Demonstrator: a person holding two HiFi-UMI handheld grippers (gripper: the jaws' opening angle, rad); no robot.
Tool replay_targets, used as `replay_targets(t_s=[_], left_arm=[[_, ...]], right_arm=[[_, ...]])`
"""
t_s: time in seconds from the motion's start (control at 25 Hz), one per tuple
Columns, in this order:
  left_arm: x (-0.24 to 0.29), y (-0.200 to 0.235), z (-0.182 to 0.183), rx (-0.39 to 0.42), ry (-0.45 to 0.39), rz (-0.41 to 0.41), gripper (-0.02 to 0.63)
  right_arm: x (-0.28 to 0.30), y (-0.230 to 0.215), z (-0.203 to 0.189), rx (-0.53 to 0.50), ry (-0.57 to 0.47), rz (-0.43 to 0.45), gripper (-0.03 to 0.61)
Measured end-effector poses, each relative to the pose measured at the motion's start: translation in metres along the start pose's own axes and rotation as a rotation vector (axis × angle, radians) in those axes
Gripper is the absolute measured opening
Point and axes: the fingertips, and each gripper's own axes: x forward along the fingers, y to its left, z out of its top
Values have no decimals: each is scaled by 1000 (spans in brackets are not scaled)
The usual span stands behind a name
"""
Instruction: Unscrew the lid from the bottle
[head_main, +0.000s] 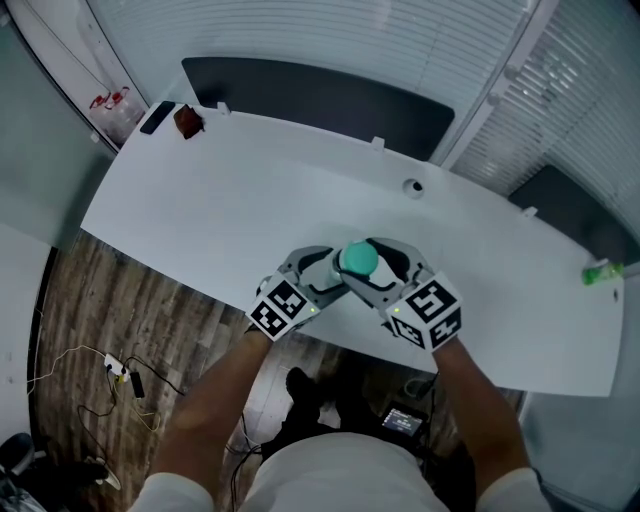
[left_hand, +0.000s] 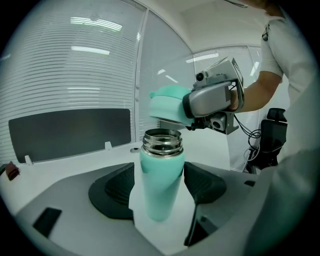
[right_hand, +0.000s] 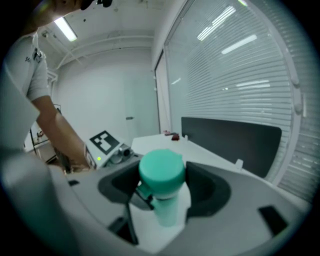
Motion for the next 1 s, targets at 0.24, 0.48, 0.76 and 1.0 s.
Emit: replay_targets(t_s=[0.24, 0.48, 0.76, 1.0], left_arm=[[-17, 4, 8, -33, -38, 30, 319], [-36, 4, 23, -83, -96, 50, 319], [-57, 2, 40, -160, -190, 69, 319], [-79, -1, 69, -265, -312, 87, 297]], right_arm=[[-7, 0, 5, 40, -27, -20, 304], [-16, -8, 9, 123, -71, -57, 304], [-27, -10, 18, 154, -110, -94, 304], [-42, -8, 35, 181, -161, -115, 304]])
